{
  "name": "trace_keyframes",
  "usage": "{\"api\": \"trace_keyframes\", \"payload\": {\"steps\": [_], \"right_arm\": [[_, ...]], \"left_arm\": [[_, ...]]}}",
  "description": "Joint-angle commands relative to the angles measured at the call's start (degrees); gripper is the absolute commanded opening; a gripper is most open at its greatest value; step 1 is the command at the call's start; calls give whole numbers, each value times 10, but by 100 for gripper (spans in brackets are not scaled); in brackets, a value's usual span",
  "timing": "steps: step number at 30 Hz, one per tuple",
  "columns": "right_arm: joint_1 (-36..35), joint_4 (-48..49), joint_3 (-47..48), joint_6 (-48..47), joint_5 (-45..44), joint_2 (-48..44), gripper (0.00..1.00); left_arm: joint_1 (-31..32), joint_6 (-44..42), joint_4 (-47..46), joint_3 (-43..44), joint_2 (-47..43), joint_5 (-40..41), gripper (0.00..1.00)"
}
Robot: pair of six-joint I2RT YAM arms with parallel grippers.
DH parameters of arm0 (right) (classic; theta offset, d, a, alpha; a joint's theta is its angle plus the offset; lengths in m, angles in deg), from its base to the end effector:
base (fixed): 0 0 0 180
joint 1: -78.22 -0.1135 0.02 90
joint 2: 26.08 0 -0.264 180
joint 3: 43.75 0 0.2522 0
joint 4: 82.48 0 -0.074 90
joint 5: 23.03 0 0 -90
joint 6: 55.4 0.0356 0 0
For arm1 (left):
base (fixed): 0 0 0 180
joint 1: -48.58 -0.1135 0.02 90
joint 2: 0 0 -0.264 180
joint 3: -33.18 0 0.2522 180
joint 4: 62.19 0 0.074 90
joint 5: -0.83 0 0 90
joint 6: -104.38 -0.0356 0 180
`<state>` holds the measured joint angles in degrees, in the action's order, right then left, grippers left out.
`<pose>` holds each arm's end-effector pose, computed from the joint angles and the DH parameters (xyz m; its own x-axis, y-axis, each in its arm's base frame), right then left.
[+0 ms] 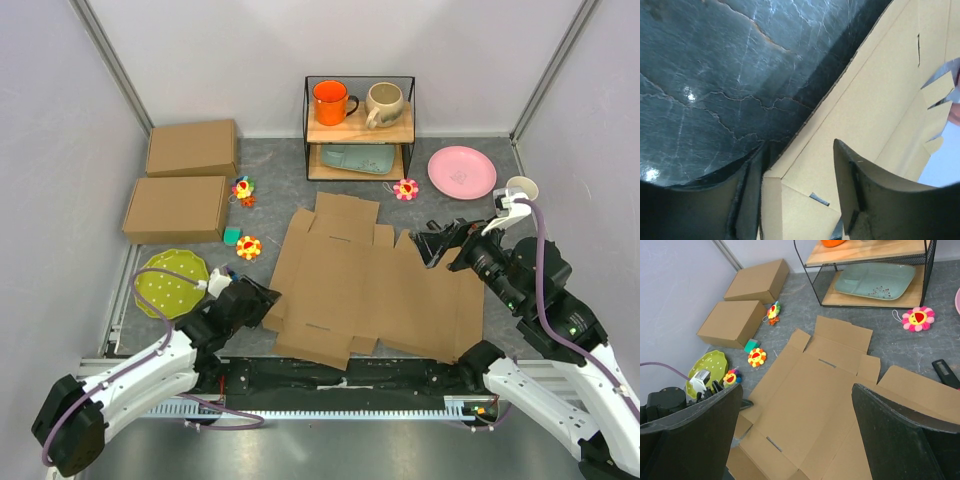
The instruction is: Fold the paper box
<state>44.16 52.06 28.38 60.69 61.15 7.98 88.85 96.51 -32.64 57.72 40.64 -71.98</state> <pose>0.0918 0.0577 0.4028 -0.3041 0.3225 -0.8964 -0.3787 0.8225 0.4244 0.1117 -0.0808 0.1383 -0.5303 -0.7911 -0.3051 -0.4775 0.5760 -0.6635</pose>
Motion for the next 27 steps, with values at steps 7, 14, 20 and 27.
{"api": "trace_keyframes", "payload": {"steps": [7,14,20,27], "right_arm": [[-1,16,-7,-2,-4,-15,98],[-1,-2,25,-28,-19,-18,98],[-2,-42,125,-93,-85,-2,98],[-2,-41,173,-86,-84,-5,98]], "left_arm": [[2,-93,-53,-18,-54,-37,7],[2,-243,0,127,-91,-35,2],[2,-417,49,395,-2,-100,2],[2,-479,94,715,145,-309,2]]}}
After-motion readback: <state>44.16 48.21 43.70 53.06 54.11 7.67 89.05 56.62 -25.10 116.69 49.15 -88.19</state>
